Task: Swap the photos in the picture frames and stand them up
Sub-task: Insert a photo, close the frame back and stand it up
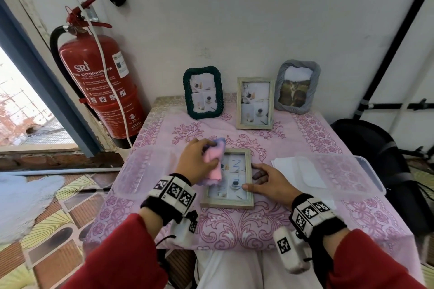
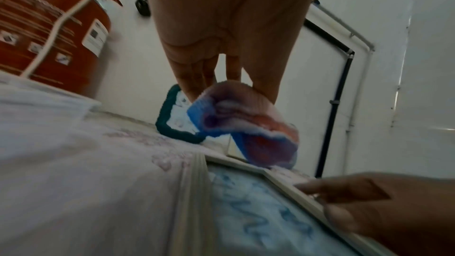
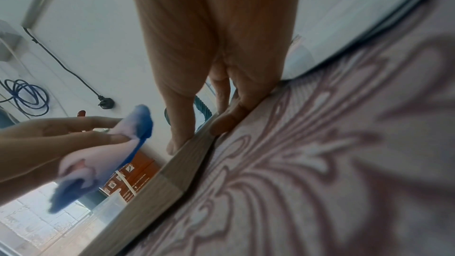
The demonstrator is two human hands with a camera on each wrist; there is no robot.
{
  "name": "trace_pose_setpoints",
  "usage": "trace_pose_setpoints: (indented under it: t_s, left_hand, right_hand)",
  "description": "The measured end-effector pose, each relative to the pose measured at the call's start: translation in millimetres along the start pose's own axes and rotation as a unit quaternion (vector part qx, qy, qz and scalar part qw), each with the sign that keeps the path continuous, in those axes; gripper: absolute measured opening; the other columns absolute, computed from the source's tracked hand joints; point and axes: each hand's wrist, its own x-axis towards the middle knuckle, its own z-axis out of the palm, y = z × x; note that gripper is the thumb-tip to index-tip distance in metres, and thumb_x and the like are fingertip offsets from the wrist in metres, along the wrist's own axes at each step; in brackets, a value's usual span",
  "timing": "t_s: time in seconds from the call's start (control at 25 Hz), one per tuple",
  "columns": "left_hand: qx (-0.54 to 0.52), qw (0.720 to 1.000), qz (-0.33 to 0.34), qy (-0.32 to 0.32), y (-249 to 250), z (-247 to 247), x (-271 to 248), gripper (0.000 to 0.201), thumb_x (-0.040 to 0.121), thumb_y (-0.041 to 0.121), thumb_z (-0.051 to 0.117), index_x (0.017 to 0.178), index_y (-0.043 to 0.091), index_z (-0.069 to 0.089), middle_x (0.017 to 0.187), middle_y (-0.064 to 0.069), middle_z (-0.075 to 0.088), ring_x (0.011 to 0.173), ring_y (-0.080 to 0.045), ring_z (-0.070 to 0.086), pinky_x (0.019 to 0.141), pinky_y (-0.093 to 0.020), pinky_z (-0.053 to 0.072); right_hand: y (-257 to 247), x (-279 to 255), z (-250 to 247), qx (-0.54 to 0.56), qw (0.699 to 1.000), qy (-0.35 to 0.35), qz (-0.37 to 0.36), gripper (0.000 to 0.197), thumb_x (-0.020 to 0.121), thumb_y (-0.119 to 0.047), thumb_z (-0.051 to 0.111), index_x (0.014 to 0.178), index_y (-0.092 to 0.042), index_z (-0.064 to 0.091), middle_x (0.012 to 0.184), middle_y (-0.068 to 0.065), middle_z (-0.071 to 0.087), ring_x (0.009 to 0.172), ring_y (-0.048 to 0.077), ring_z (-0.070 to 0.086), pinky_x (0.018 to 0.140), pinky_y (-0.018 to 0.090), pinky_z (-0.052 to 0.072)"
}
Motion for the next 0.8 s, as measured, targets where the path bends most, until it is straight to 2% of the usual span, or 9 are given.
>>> trace_pose_setpoints:
  t_s: [0.16,0.24,0.32,0.44,0.52,0.6,0.68,0.76,0.8]
  left_hand:
    - [0.001,0.999,-0.006,-0.054,8.3,29.5,-0.7,0.042,0.08,0.024,0.068,0.12,0.015,0.057,0.107,-0.007,0.052,0.092,-0.019,0.052,0.092,-0.029,0.044]
    - [-0.006,0.996,-0.007,-0.093,9.6,36.3,-0.6,0.033,0.09,0.024,0.057,0.119,0.01,0.059,0.111,-0.013,0.055,0.097,-0.025,0.055,0.095,-0.032,0.044]
    - [-0.036,0.993,-0.009,-0.115,6.4,37.8,-2.7,0.032,0.095,0.011,0.045,0.125,0.005,0.056,0.118,-0.016,0.06,0.106,-0.027,0.057,0.094,-0.025,0.041]
    - [-0.133,0.986,-0.054,-0.089,-4.8,29.1,-7.5,0.044,0.091,-0.008,0.037,0.13,0.005,0.051,0.122,-0.014,0.062,0.115,-0.027,0.056,0.09,-0.015,0.037]
    - [-0.142,0.987,-0.056,-0.057,-15.8,21.2,-7.3,0.043,0.089,-0.011,0.039,0.126,0.004,0.055,0.125,-0.013,0.061,0.118,-0.026,0.056,0.094,-0.018,0.038]
    - [-0.106,0.989,-0.046,-0.089,-27.0,11.5,-7.3,0.042,0.091,0.0,0.05,0.132,0.008,0.051,0.136,-0.009,0.053,0.127,-0.021,0.048,0.099,-0.018,0.035]
    - [-0.041,0.98,-0.045,-0.191,-36.3,5.1,-7.4,0.063,0.087,0.02,0.064,0.142,0.012,0.036,0.15,-0.003,0.034,0.139,-0.017,0.032,0.106,-0.019,0.025]
    - [0.016,0.962,-0.031,-0.272,-41.5,4.1,-7.3,0.089,0.079,0.03,0.072,0.148,0.012,0.019,0.157,-0.003,0.013,0.145,-0.015,0.015,0.114,-0.021,0.013]
    - [0.033,0.957,-0.018,-0.288,-41.4,4.8,-7.7,0.096,0.077,0.03,0.074,0.149,0.011,0.013,0.158,-0.005,0.006,0.146,-0.017,0.009,0.116,-0.023,0.011]
  right_hand:
    - [-0.7,-0.2,0.9,0.004,1.0,0.0,0.0,0.074,0.068,-0.019,0.082,0.132,-0.013,0.046,0.088,-0.004,0.049,0.074,0.009,0.051,0.08,0.025,0.048]
    - [-1.7,-1.5,0.8,0.002,1.0,0.001,-0.001,0.073,0.068,-0.018,0.082,0.131,-0.013,0.046,0.087,-0.004,0.049,0.071,0.007,0.05,0.075,0.021,0.046]
    - [-2.9,-3.2,0.6,-0.007,1.0,0.002,-0.006,0.07,0.069,-0.016,0.081,0.13,-0.013,0.047,0.086,-0.004,0.048,0.07,0.007,0.049,0.072,0.018,0.044]
    - [-8.6,-3.8,1.4,-0.024,1.0,-0.005,0.004,0.061,0.076,-0.009,0.075,0.13,-0.01,0.047,0.082,-0.004,0.047,0.069,0.006,0.048,0.067,0.014,0.042]
    - [-18.2,-4.8,2.8,0.015,0.999,-0.008,0.047,0.057,0.083,-0.001,0.063,0.135,-0.005,0.041,0.079,0.001,0.049,0.069,0.012,0.051,0.067,0.019,0.044]
    - [-28.8,-6.4,6.7,-0.032,0.998,0.009,0.053,0.056,0.088,-0.006,0.054,0.139,-0.006,0.032,0.094,0.011,0.052,0.086,0.023,0.055,0.079,0.03,0.046]
    - [-38.4,-5.5,9.5,-0.208,0.976,0.063,-0.021,0.052,0.089,-0.015,0.054,0.137,-0.008,0.036,0.119,0.017,0.044,0.113,0.03,0.046,0.101,0.036,0.038]
    - [-51.9,-1.8,16.5,-0.289,0.945,0.085,-0.128,0.044,0.087,-0.018,0.056,0.129,-0.009,0.046,0.122,0.014,0.044,0.118,0.027,0.04,0.102,0.033,0.033]
    - [-57.5,2.4,21.8,-0.313,0.935,0.059,-0.158,0.039,0.088,-0.021,0.056,0.125,-0.01,0.051,0.119,0.011,0.047,0.117,0.026,0.041,0.1,0.032,0.033]
